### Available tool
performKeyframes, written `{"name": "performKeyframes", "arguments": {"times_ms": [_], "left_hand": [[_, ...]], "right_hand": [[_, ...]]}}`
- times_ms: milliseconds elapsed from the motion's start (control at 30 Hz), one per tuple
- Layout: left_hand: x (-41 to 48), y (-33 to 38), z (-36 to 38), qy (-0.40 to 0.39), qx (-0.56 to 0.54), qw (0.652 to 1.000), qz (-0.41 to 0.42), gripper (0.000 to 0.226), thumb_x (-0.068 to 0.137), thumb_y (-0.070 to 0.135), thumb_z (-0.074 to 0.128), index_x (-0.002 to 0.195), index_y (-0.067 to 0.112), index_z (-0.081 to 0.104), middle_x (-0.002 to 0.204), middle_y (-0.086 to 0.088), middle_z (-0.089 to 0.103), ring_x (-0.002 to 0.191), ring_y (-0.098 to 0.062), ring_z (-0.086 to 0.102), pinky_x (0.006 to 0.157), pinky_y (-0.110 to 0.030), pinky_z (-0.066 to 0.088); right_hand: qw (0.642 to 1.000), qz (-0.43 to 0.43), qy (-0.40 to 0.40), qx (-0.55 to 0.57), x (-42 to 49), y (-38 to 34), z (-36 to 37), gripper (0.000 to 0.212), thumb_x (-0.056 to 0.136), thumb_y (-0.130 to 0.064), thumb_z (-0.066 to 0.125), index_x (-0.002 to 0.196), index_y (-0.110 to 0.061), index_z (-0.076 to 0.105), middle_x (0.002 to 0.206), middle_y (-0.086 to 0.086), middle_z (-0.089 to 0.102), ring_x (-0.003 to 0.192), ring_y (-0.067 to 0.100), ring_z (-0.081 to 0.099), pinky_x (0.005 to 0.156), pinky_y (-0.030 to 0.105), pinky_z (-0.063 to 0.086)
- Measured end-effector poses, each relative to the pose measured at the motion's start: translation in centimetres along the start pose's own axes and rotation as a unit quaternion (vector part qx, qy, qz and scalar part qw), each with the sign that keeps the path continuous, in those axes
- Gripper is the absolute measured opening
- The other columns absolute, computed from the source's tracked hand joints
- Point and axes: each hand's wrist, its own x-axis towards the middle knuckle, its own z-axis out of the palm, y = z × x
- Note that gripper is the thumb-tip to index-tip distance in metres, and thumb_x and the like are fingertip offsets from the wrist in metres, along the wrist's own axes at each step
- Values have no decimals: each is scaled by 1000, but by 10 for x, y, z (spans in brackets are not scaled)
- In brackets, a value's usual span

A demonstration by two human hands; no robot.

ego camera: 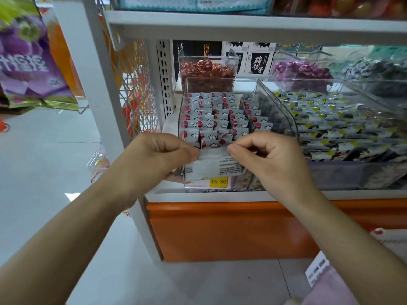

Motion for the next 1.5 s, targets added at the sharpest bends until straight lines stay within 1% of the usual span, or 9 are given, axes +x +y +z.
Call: {"name": "performKeyframes", "arguments": {"times_ms": [100,200,367,700,867,1000,1233,1333,1500], "left_hand": [[0,-1,0,10,9,1000,12,14,82,16,65,74,19,76,81,-15,70,69,-14,63,55,-13,51],[0,-1,0,10,32,999,35,19,84,16,62,72,24,75,71,4,72,63,-4,65,54,-11,49],[-1,-2,3,0,60,996,73,20,85,18,61,75,29,73,71,14,71,64,2,65,54,-9,48],[0,-2,3,-40,98,991,77,17,73,38,65,90,37,69,86,14,72,81,-1,67,70,-13,53],[1,-4,6,4,203,971,128,41,72,18,76,86,50,54,98,18,60,91,5,59,69,-1,45],[1,-3,2,-1,167,980,105,28,67,35,69,91,47,59,94,21,66,86,2,64,71,-13,53],[4,-6,-1,42,140,984,103,21,77,35,65,98,28,66,83,8,69,63,1,62,52,-11,47],[10,-11,-5,75,218,965,124,65,65,54,58,122,24,59,106,11,59,87,1,58,73,-20,48],[21,-28,-13,35,418,896,143,88,74,46,68,146,20,26,151,0,27,137,-18,25,109,-32,29]], "right_hand": [[1000,-4,-9,-3,0,-1,1,13,84,-16,66,75,-25,70,70,-12,69,65,0,64,56,10,46],[998,29,-55,12,3,-1,-4,13,87,-15,62,80,-21,72,71,-14,70,62,9,65,51,13,49],[992,27,-114,-45,12,1,-18,14,87,-18,62,80,-28,70,76,-27,61,76,-16,60,67,1,41],[999,23,-43,-20,12,9,-18,20,85,-15,65,73,-31,68,65,-22,64,68,-8,63,58,3,44],[995,67,-43,58,12,10,-15,23,86,-10,62,71,-24,70,65,-20,69,59,5,68,47,20,54],[991,87,-32,95,10,13,-15,20,83,-33,61,76,-19,73,77,-10,74,58,21,70,61,42,58],[977,87,-52,187,15,16,-9,39,66,-36,70,102,-21,66,85,-5,73,69,17,68,70,30,58],[979,80,15,186,24,17,-5,10,80,-22,67,90,-20,68,83,-2,73,71,15,68,64,26,57],[983,88,43,156,39,17,-4,4,85,-13,65,88,-17,64,83,-1,69,73,11,67,63,24,57]]}}
